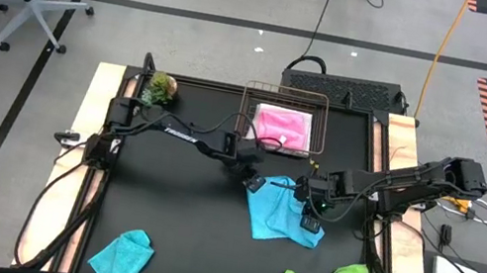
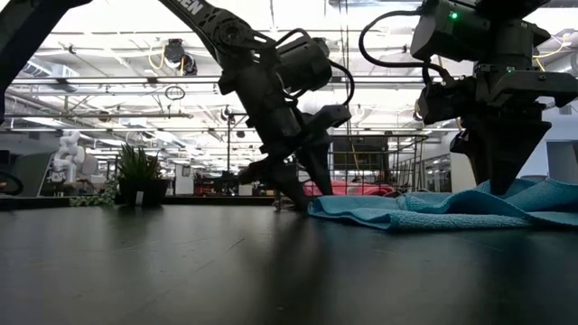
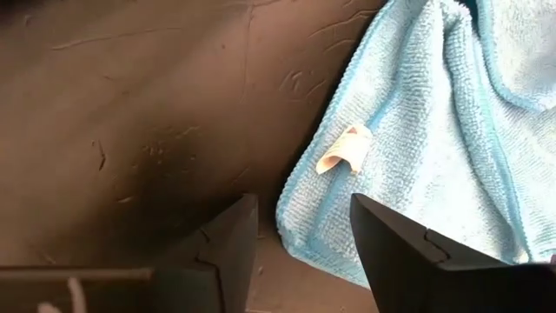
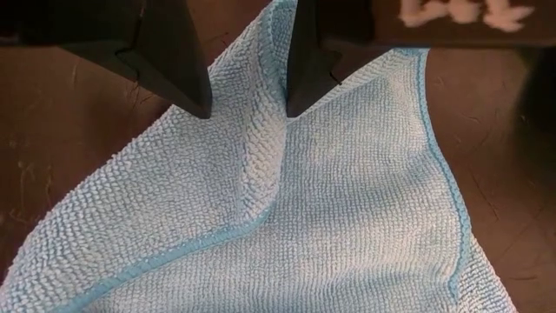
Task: Fold microfiber towels
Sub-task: Fold the right blue towel
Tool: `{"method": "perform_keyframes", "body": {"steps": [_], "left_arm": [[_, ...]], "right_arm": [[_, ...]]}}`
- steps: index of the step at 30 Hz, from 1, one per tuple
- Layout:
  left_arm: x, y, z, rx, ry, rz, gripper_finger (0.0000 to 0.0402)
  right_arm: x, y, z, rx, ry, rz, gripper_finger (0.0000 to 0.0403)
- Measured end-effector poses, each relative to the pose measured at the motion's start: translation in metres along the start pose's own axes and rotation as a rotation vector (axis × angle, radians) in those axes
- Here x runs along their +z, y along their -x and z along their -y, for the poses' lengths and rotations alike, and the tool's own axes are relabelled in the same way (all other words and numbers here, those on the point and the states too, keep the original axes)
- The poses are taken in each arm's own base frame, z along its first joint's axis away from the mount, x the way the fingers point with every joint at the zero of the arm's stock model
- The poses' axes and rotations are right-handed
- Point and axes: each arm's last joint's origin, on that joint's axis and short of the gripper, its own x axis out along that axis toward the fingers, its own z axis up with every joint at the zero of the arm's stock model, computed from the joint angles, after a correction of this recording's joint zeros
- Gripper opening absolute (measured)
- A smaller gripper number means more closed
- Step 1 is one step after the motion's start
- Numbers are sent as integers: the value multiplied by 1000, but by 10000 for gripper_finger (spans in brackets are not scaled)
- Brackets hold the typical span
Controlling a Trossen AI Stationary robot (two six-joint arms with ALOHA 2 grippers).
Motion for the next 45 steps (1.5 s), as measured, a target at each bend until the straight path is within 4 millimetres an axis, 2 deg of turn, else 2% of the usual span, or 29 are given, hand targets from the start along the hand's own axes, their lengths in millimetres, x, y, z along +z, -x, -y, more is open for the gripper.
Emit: {"method": "perform_keyframes", "body": {"steps": [3,9,15,18,24,33,37,41,45], "left_arm": [[-3,-2,1,10,-10,-12,186],[-12,-17,1,6,-8,-64,186],[-12,-13,4,14,10,-50,181],[-10,-9,3,18,5,-40,146],[-11,-7,2,5,-72,-66,20],[-12,-7,3,-1,-88,-75,6],[-12,-7,3,4,-93,-70,4],[-12,-6,3,4,-100,-67,3],[-10,8,8,13,-113,-35,2]], "right_arm": [[0,0,0,0,-1,0,141],[0,0,0,0,-2,0,141],[0,0,0,0,-1,1,141],[0,0,0,0,-1,1,141],[0,0,0,0,-1,0,141],[0,0,1,-23,1,10,139],[1,0,1,-48,-1,21,103],[2,0,1,-39,-26,36,19],[6,7,-3,19,-49,100,5]]}}
